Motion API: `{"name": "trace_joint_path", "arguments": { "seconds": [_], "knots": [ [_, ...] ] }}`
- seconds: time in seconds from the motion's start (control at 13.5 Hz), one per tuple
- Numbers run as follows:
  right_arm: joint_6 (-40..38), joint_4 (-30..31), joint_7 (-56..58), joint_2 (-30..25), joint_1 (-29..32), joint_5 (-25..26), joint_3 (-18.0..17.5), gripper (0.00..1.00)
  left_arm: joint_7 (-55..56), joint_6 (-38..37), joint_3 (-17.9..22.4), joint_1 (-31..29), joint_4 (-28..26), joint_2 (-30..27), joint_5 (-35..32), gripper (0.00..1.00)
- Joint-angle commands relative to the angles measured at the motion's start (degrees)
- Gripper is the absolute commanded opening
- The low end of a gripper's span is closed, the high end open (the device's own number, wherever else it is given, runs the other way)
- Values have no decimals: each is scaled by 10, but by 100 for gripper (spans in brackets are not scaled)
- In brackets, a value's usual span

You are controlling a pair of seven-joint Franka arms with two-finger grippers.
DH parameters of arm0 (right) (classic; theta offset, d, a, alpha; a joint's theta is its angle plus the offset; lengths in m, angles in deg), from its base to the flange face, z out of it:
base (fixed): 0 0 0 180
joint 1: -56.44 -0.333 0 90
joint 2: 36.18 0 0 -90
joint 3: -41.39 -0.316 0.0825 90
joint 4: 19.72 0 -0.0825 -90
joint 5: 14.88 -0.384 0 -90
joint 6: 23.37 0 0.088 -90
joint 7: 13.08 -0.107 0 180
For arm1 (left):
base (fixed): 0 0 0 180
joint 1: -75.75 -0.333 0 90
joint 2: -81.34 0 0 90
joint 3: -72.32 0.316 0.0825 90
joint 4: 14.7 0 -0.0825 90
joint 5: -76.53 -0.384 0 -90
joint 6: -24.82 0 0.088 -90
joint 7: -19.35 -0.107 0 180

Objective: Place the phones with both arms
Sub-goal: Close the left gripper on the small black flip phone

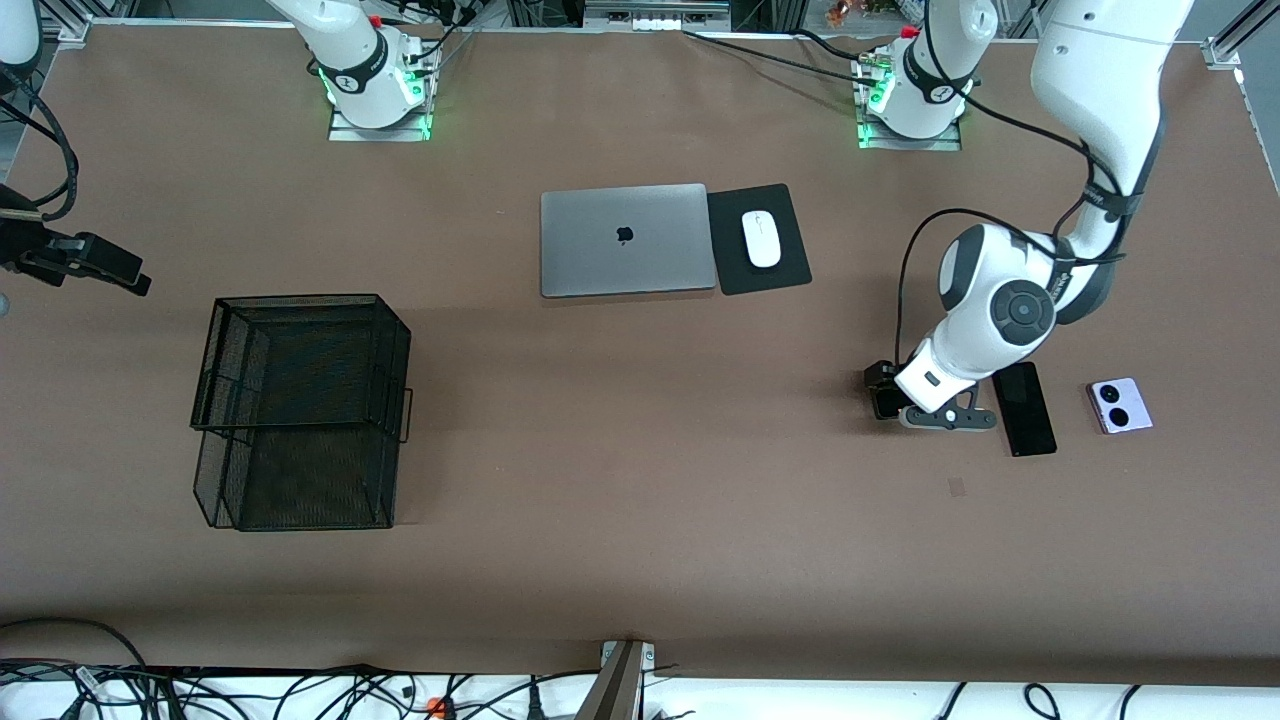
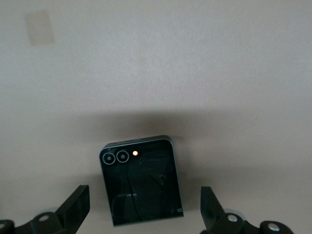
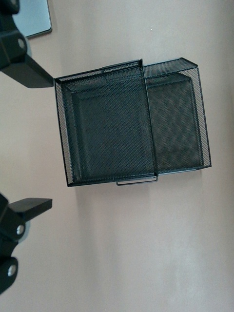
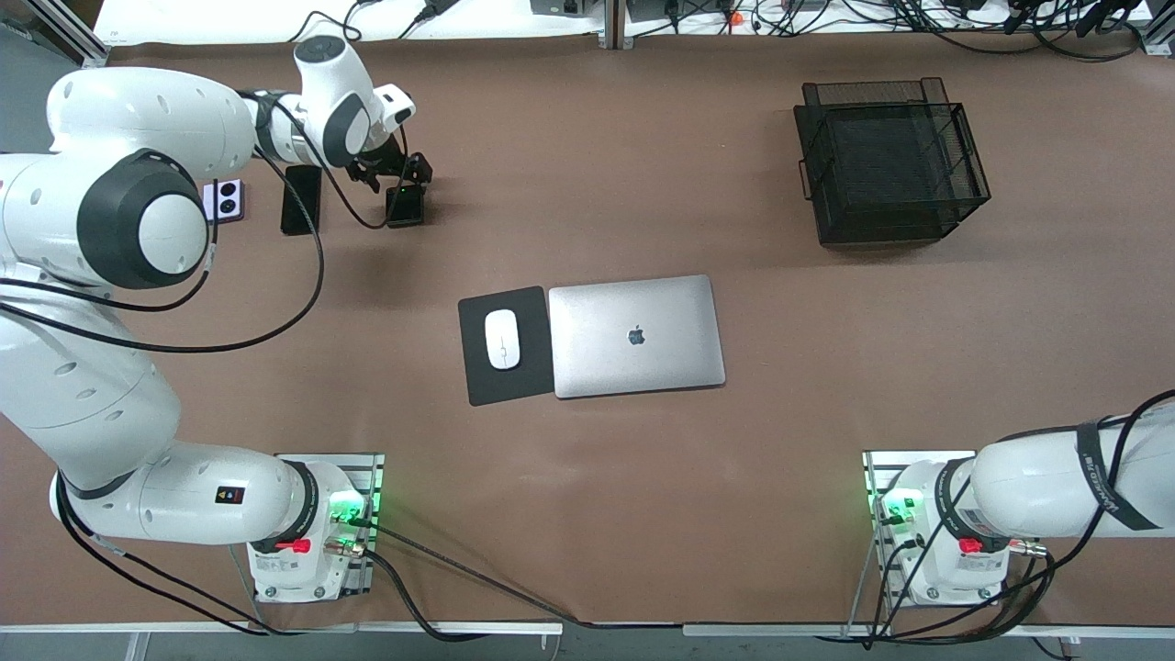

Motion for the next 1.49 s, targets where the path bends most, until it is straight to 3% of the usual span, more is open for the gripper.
{"name": "trace_joint_path", "arguments": {
  "seconds": [0.0,0.37,1.41],
  "knots": [
    [-3,0,-6,-7,5,-4,-2,100,16,25,2,1,-11,4,-14,100],
    [-2,0,-6,-7,5,-4,-3,100,38,67,3,1,-12,39,-14,100],
    [2,1,-5,-3,3,-16,-6,100,52,62,8,2,-11,39,-14,100]
  ]
}}
